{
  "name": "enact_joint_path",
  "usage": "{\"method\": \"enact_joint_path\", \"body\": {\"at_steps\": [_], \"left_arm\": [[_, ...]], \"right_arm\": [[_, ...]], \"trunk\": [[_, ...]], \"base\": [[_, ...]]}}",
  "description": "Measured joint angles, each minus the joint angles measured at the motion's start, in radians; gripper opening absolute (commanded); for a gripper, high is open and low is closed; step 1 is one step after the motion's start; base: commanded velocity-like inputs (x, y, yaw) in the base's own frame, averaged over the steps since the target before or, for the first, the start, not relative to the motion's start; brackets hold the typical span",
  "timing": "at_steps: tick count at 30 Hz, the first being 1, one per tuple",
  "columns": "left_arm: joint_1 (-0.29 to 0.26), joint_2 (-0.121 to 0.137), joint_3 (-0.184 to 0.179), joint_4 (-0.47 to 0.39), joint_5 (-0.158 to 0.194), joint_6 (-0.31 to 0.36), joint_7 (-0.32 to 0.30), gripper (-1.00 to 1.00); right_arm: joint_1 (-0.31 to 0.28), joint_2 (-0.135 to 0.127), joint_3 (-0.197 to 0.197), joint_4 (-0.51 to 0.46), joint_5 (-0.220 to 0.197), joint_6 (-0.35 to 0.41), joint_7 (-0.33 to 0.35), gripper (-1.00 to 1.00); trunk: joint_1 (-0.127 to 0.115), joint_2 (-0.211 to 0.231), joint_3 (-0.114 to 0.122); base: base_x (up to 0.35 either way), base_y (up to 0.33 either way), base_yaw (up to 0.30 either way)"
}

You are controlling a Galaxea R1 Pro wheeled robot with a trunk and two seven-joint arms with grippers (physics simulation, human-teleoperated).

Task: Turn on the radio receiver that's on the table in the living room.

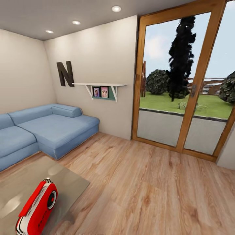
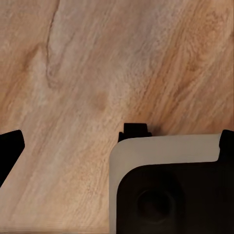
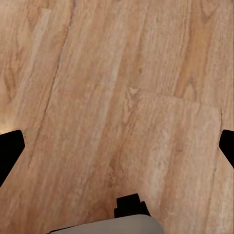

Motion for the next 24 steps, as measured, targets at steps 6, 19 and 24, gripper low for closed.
{"method": "enact_joint_path", "body": {"at_steps": [6,19,24], "left_arm": [[0.0,0.0,0.0,0.0,0.0,0.0,0.0,1.0],[0.0,-0.001,0.0,0.0,-0.001,0.0,0.0,1.0],[0.0,-0.001,0.0,0.0,-0.001,0.0,0.0,1.0]], "right_arm": [[0.0,0.0,0.0,0.0,0.0,0.0,0.0,1.0],[0.0,0.0,0.0,0.0,0.0,0.0,0.0,1.0],[0.0,0.0,0.0,0.0,0.0,0.0,0.0,1.0]], "trunk": [[0.0,0.0,0.0],[0.0,0.0,-0.003],[0.0,0.0,-0.005]], "base": [[0.0,0.0,0.253],[0.0,0.0,0.253],[0.0,0.0,0.253]]}}
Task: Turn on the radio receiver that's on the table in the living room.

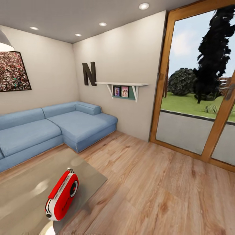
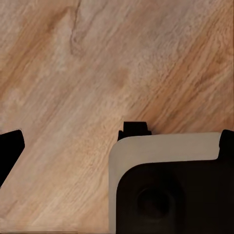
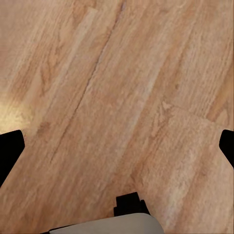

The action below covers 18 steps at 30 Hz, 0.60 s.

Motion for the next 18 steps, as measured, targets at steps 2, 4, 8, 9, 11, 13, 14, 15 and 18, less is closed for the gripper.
{"method": "enact_joint_path", "body": {"at_steps": [2,4,8,9,11,13,14,15,18], "left_arm": [[0.0,0.0,0.0,0.0,0.0,0.0,0.0,1.0],[0.0,0.0,0.0,0.0,0.0,0.0,0.0,1.0],[0.0,0.0,0.0,0.0,0.0,0.0,0.0,1.0],[0.0,0.0,0.0,0.0,0.0,0.0,0.0,1.0],[0.0,0.0,0.0,0.0,0.0,0.0,0.0,1.0],[0.0,0.0,0.0,0.0,0.0,0.0,0.0,1.0],[0.0,0.0,0.0,0.0,0.0,0.0,0.0,1.0],[0.0,0.0,0.0,0.0,0.0,0.0,0.0,1.0],[0.0,0.0,0.0,0.0,0.0,0.0,0.0,1.0]], "right_arm": [[0.0,0.0,0.0,0.0,0.0,0.0,0.0,1.0],[0.0,0.0,0.0,0.0,0.0,0.0,0.0,1.0],[0.0,0.0,0.0,0.0,0.0,0.0,0.0,1.0],[0.0,0.0,0.0,0.0,0.0,0.0,-0.001,1.0],[0.0,0.0,0.0,0.0,0.0,0.0,-0.001,1.0],[0.0,0.0,0.0,0.0,0.0,0.0,0.0,1.0],[0.0,0.0,0.0,0.0,0.0,0.0,0.0,1.0],[0.0,0.0,0.0,0.0,0.0,0.0,0.0,1.0],[0.0,0.0,0.0,0.0,0.0,0.0,0.0,1.0]], "trunk": [[0.0,0.0,-0.001],[0.0,0.0,-0.002],[0.0,0.0,-0.003],[0.0,0.0,-0.003],[0.0,0.0,-0.004],[0.0,0.0,-0.005],[0.0,0.0,-0.005],[0.0,0.0,-0.006],[0.0,0.0,-0.007]], "base": [[0.0,0.0,0.253],[0.0,0.0,0.253],[0.0,0.0,0.253],[0.0,0.0,0.253],[0.0,0.0,0.253],[0.0,0.0,0.253],[0.0,0.0,0.252],[0.0,0.0,0.253],[0.0,0.0,0.253]]}}
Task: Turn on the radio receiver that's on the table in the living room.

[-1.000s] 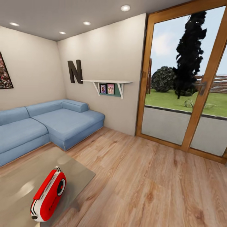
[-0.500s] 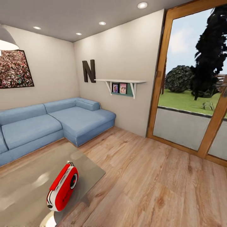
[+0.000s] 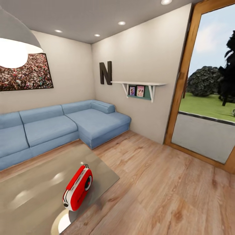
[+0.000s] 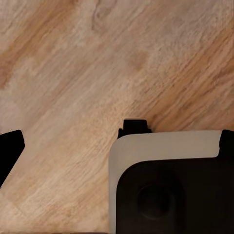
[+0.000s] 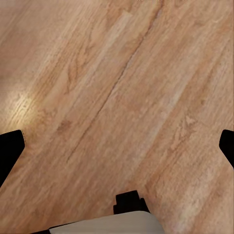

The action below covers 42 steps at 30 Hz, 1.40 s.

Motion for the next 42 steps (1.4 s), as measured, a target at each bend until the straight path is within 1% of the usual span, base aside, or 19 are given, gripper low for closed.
{"method": "enact_joint_path", "body": {"at_steps": [26,42], "left_arm": [[0.0,0.0,0.0,0.002,0.0,0.0,0.0,1.0],[0.0,-0.005,-0.001,0.002,-0.002,0.0,0.001,1.0]], "right_arm": [[0.0,0.0,0.0,0.0,0.0,0.0,-0.001,1.0],[0.0,0.0,0.0,0.0,0.0,0.0,0.0,1.0]], "trunk": [[0.0,0.0,-0.01],[0.0,0.0,-0.016]], "base": [[0.0,0.0,0.253],[0.0,0.0,0.252]]}}
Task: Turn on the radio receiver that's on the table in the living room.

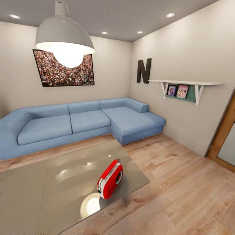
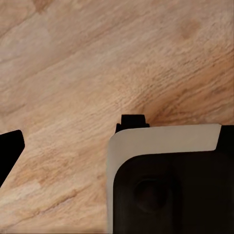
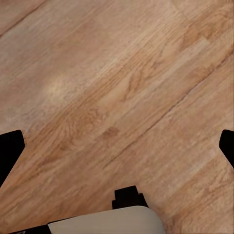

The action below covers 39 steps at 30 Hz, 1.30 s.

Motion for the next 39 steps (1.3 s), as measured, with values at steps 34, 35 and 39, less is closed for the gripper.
{"method": "enact_joint_path", "body": {"at_steps": [34,35,39], "left_arm": [[0.0,-0.001,-0.001,0.0,0.0,0.0,0.0,1.0],[0.0,-0.001,-0.001,0.0,0.0,0.0,0.0,1.0],[0.0,-0.001,-0.001,0.0,0.0,0.0,0.0,1.0]], "right_arm": [[0.0,0.0,0.0,0.0,0.0,0.0,0.003,1.0],[0.0,0.0,0.0,0.0,0.0,0.0,0.002,1.0],[-0.001,0.0,0.0,0.0,0.0,0.0,0.001,1.0]], "trunk": [[0.0,0.0,-0.008],[0.0,0.0,-0.008],[0.0,0.0,-0.008]], "base": [[0.0,0.0,0.161],[0.0,0.0,0.248],[0.0,0.0,0.262]]}}
